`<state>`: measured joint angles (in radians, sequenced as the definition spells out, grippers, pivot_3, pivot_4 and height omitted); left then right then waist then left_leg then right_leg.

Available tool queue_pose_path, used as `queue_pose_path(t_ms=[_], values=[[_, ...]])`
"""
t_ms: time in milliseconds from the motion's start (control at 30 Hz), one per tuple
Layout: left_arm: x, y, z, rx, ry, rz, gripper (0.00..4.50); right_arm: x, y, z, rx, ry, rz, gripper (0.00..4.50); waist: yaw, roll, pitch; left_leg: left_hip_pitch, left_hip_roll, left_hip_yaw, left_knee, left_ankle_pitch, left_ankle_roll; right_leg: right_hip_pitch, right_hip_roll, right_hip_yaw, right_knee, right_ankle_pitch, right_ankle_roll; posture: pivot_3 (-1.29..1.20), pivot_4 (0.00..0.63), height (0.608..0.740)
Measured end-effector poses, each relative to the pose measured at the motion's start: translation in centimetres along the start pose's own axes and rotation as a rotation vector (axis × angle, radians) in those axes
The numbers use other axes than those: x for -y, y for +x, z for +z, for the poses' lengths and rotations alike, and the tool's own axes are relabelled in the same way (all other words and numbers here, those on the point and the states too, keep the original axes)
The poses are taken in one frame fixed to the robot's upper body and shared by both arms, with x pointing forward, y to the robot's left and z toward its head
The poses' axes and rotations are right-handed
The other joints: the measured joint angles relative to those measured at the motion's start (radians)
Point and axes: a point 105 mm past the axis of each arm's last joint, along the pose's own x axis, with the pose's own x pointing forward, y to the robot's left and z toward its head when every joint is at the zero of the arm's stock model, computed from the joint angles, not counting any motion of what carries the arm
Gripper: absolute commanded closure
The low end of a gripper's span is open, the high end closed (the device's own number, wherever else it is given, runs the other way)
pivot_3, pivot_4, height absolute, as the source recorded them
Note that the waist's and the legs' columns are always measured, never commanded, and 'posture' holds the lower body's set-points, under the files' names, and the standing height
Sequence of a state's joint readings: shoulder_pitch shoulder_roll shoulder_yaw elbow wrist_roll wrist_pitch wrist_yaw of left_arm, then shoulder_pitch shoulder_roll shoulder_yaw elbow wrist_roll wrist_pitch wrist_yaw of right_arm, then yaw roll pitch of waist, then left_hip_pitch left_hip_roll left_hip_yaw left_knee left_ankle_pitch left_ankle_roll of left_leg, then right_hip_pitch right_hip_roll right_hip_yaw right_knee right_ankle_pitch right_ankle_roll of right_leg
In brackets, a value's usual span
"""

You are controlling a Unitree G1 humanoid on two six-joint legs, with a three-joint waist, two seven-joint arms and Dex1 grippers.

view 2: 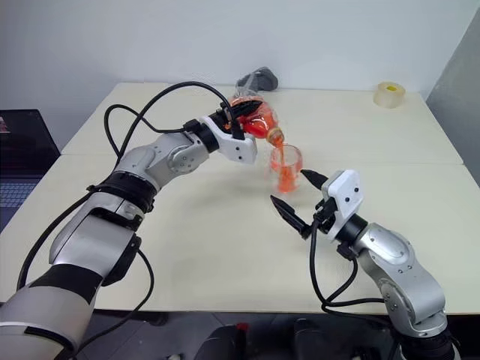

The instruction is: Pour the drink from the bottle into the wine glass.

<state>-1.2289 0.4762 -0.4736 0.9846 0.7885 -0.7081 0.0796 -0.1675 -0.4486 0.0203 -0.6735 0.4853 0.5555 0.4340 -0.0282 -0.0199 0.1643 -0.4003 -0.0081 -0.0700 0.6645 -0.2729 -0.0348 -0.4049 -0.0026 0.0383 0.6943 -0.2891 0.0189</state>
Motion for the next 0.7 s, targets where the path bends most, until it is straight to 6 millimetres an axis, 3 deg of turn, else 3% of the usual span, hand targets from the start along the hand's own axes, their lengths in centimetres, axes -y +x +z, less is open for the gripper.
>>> queue_pose_path(t_ms=[700], values=[[-0.30, 0.14, -0.03, 0.010, 0.022, 0.011, 3.49, -0.07, 0.17, -0.05, -0.007, 0.009, 0.003, 0.00, 0.000, 0.000, 0.000, 0.000, 0.000, 0.000, 0.000, 0.000, 0.000, 0.000, 0.000, 0.000, 0.001, 0.000, 0.000, 0.00, 0.150, 0.740]])
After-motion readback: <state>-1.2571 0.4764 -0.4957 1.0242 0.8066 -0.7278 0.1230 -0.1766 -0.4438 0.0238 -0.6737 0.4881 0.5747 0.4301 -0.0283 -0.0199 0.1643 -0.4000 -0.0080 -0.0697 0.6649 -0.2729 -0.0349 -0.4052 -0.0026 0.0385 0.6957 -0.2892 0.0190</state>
